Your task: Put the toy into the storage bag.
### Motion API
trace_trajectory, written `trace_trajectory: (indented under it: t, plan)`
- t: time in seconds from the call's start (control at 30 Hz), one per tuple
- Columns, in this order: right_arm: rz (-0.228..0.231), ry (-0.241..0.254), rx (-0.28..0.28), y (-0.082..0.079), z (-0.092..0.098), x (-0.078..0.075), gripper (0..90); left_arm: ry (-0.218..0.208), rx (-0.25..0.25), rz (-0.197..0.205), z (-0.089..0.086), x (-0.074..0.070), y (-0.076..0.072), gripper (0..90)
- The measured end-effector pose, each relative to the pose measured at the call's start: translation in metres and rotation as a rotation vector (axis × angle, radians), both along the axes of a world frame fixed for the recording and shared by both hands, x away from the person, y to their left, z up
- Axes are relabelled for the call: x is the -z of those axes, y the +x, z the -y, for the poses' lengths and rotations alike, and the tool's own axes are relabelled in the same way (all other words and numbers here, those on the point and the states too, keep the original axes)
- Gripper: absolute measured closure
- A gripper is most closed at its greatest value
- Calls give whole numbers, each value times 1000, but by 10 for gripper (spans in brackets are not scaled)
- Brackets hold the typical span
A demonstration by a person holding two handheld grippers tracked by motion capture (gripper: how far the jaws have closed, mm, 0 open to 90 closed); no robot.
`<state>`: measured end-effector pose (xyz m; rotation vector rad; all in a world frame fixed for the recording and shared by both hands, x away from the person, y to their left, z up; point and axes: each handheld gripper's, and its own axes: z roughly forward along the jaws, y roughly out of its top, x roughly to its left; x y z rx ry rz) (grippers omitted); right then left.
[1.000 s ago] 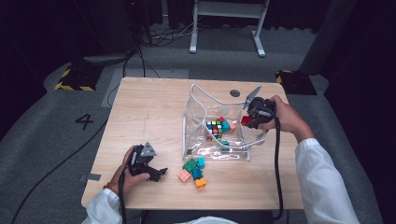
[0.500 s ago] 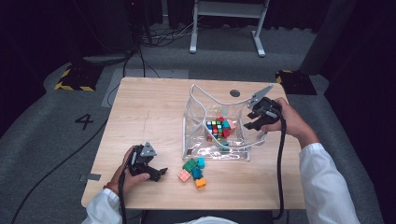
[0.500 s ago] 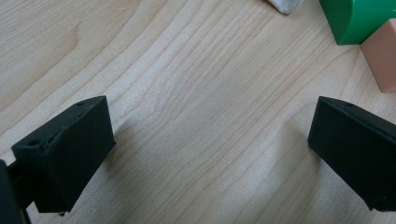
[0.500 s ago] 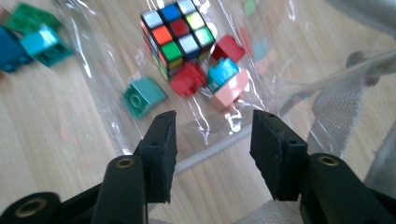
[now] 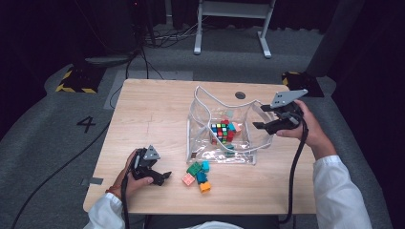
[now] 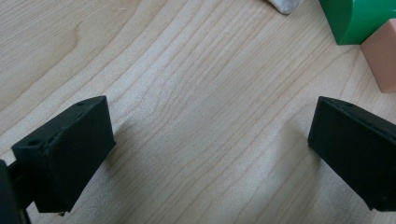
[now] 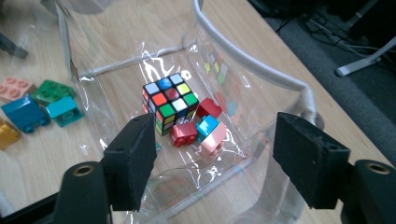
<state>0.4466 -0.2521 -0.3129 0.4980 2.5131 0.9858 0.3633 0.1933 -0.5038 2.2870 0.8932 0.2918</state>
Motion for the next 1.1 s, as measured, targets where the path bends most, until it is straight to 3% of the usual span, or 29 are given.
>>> trace_trajectory:
  t: [0.13,0.3,0.67,0.9,1.1]
  plan:
    - [12,27,29,-6,11,-3,289,0,0,0,0,0,0,4]
    - [20,105,64,-19,26,-7,272,0,0,0,0,0,0,4]
    - [56,173,102,-49,55,0,240,0,0,0,0,0,0,4]
    - [65,198,103,-66,67,15,233,0,0,0,0,0,0,4]
    - [59,199,95,-81,68,38,236,0,-1,0,0,0,0,3]
